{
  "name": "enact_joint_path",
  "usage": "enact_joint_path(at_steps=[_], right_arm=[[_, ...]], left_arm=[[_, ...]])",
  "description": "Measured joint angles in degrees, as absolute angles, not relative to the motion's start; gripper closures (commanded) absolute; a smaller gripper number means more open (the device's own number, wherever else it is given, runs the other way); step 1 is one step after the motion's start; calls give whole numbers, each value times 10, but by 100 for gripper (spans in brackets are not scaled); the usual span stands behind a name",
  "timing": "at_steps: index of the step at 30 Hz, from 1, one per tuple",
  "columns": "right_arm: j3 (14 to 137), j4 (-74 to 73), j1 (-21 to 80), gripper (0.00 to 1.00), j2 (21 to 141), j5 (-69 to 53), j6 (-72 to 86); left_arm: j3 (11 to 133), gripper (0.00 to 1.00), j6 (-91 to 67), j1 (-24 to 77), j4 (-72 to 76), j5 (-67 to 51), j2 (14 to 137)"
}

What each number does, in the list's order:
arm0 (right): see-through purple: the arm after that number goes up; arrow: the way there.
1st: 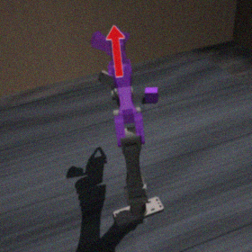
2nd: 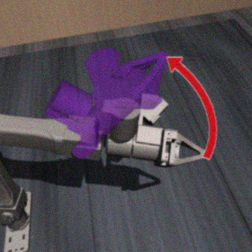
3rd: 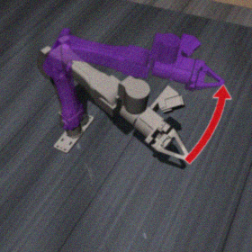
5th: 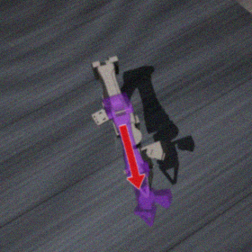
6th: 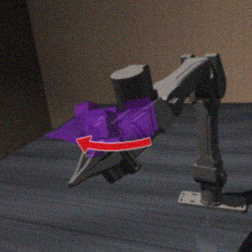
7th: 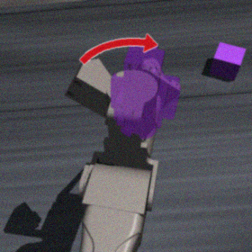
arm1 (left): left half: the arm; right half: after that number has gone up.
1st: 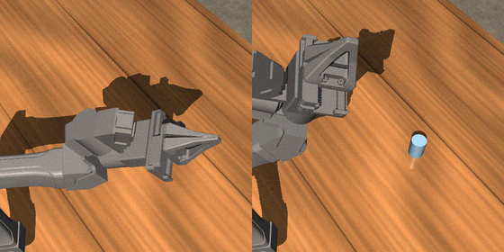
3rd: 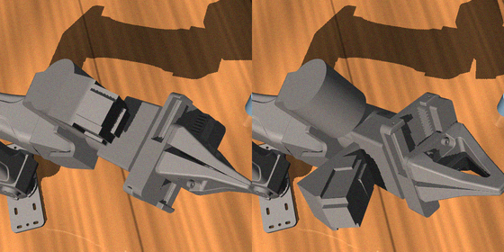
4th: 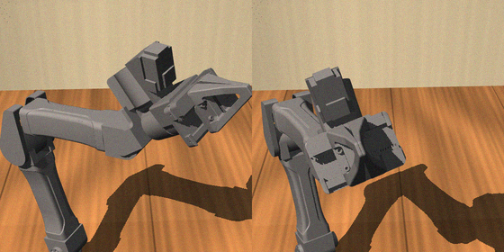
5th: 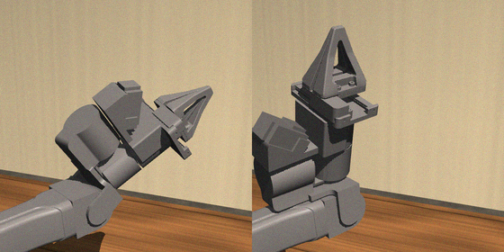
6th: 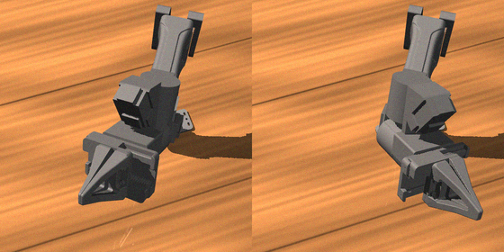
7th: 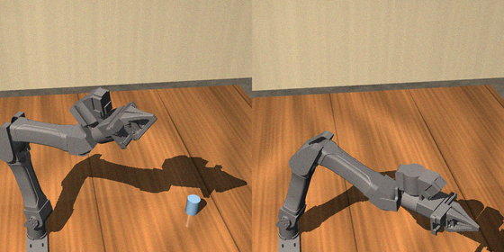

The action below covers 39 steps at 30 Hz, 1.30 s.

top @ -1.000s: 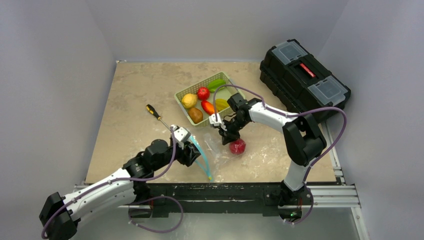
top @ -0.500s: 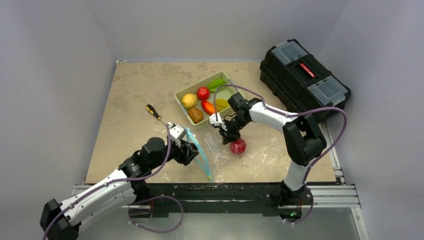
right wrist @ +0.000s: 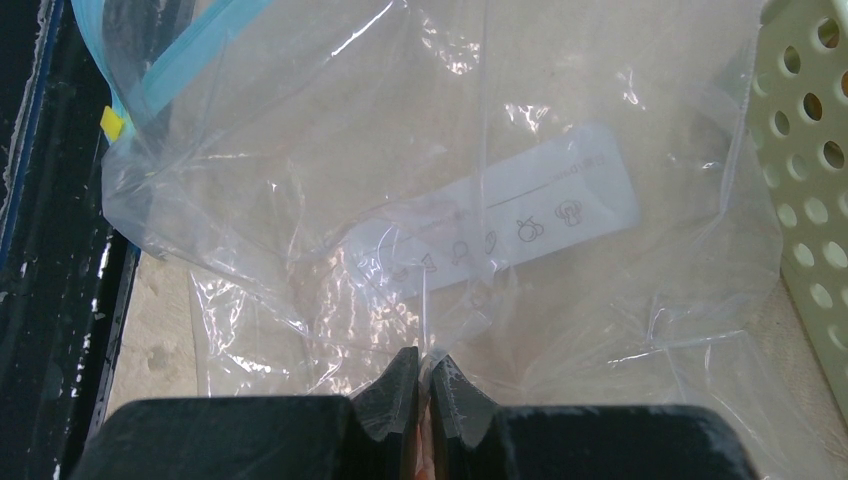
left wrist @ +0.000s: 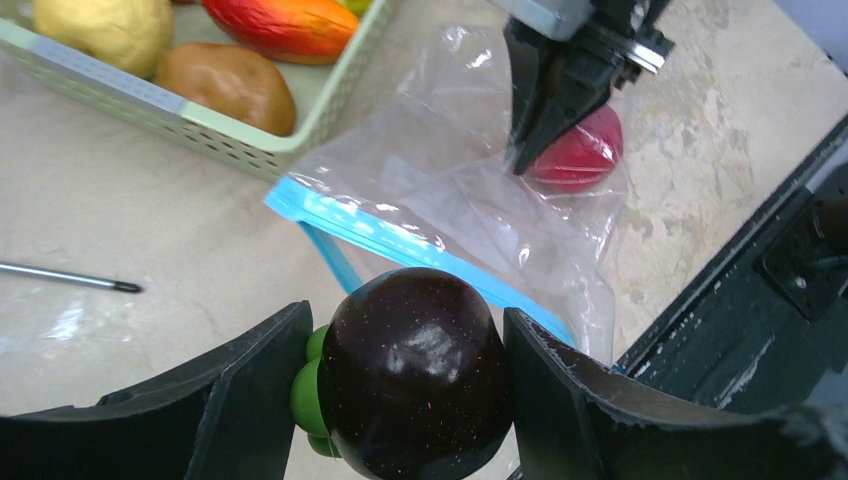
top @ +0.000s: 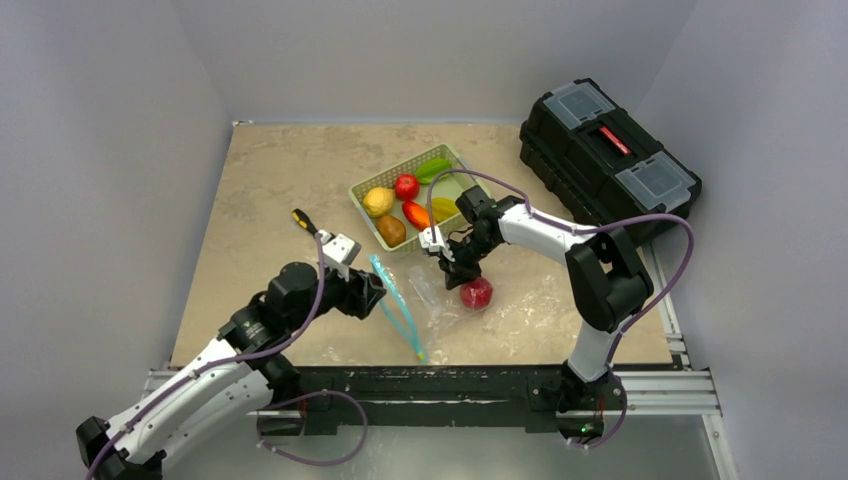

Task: Open the zip-top bag and remove the fake food
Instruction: Pick up the fake fruit from the zipper food storage bag, then place the fake fruit in the bin.

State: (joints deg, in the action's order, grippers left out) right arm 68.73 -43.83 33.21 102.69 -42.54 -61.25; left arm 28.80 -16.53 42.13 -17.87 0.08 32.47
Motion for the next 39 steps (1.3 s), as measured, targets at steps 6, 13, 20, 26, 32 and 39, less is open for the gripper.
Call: enact_joint_path(at_steps=[6,13,20,26,32,39], right_arm=[[687,-442,330,94,1027,-425,-616],[687,-447,330,93,1027,-425,-622],[687,-454,330,93,1027,-425,-627],[687,-455,329,93,1027,-426,-628],[687,-456,329,93,1027,-426,-630],[687,-457,329,93,1027,-426,-631]], left_arm=[[393,100,-157,349,-198,0,388],[471,100,-170,284,-142,-47,550],[536,100,-191,242,-98,-97,716],[582,100,-210,214,-78,-138,819],[626,79,-222,200,-78,-164,905],[646,49,-232,195,-84,-162,953]])
